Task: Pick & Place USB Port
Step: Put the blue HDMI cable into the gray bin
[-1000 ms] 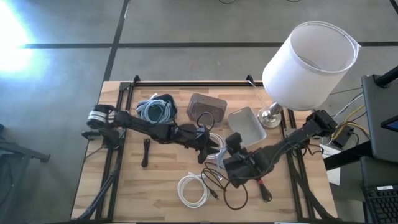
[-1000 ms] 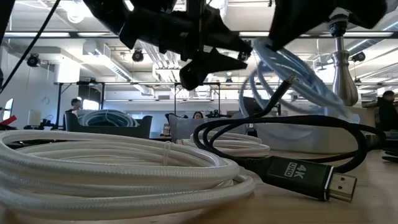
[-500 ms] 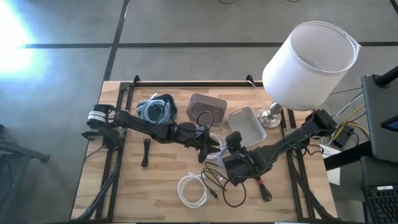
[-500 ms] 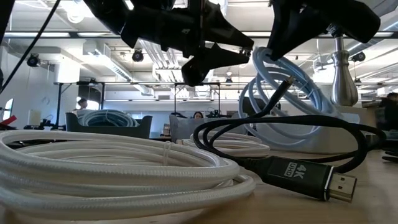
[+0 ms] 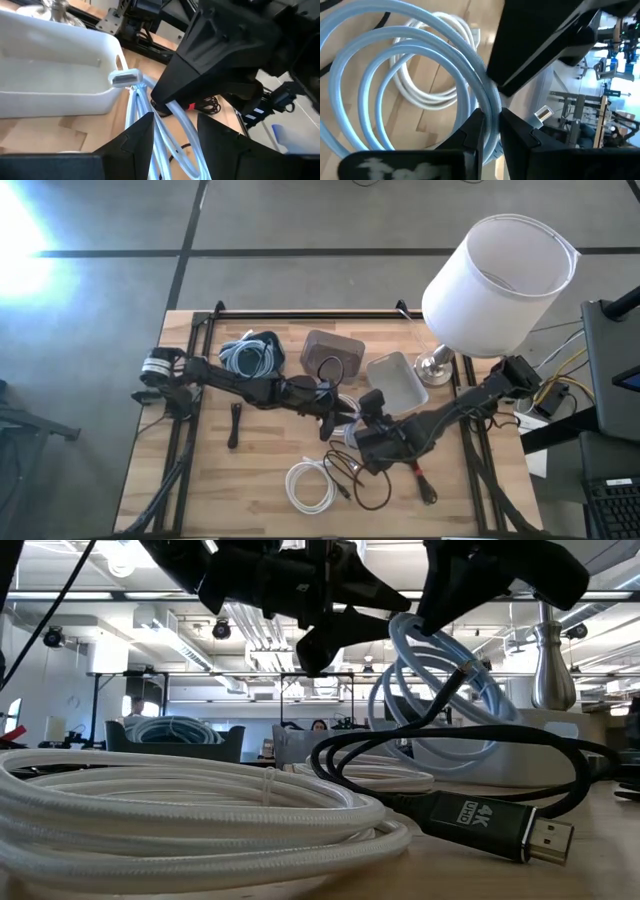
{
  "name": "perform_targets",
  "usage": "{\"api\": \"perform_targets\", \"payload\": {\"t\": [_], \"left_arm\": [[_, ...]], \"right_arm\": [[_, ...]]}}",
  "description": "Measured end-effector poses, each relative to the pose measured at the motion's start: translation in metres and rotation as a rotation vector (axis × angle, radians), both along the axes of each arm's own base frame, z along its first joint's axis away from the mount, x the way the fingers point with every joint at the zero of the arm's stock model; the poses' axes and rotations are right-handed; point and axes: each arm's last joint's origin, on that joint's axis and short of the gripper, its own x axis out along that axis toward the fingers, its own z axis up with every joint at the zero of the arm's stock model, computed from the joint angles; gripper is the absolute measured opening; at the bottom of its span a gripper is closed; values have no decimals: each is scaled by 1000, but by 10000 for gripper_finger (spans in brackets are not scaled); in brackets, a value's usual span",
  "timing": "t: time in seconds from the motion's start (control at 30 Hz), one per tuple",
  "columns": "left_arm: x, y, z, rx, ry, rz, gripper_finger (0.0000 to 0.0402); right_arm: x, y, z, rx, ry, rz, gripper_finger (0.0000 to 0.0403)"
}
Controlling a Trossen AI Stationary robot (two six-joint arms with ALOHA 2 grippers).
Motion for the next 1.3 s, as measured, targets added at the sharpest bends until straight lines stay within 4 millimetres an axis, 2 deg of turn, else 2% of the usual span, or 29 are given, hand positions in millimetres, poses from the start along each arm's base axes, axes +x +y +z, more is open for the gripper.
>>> {"api": "perform_targets", "payload": {"t": [0.43,0.53,0.8,0.9,1.1,1.2,1.3], "left_arm": [[0,4,-6,-5,51,21,146],[0,6,-7,12,50,32,119],[-3,7,-14,88,118,31,17],[-4,8,-16,96,138,37,17],[-5,10,-20,123,171,99,44],[-6,12,-23,144,202,113,30],[-9,15,-17,161,200,117,14]], "right_arm": [[15,-14,2,17,-61,-15,47],[15,-15,2,28,-68,-35,47],[15,-15,1,29,-61,-28,52],[15,-15,1,29,-58,-27,64],[15,-14,1,53,-54,-27,101],[15,-12,4,71,-88,-53,116],[11,-9,12,99,-116,-70,127]]}}
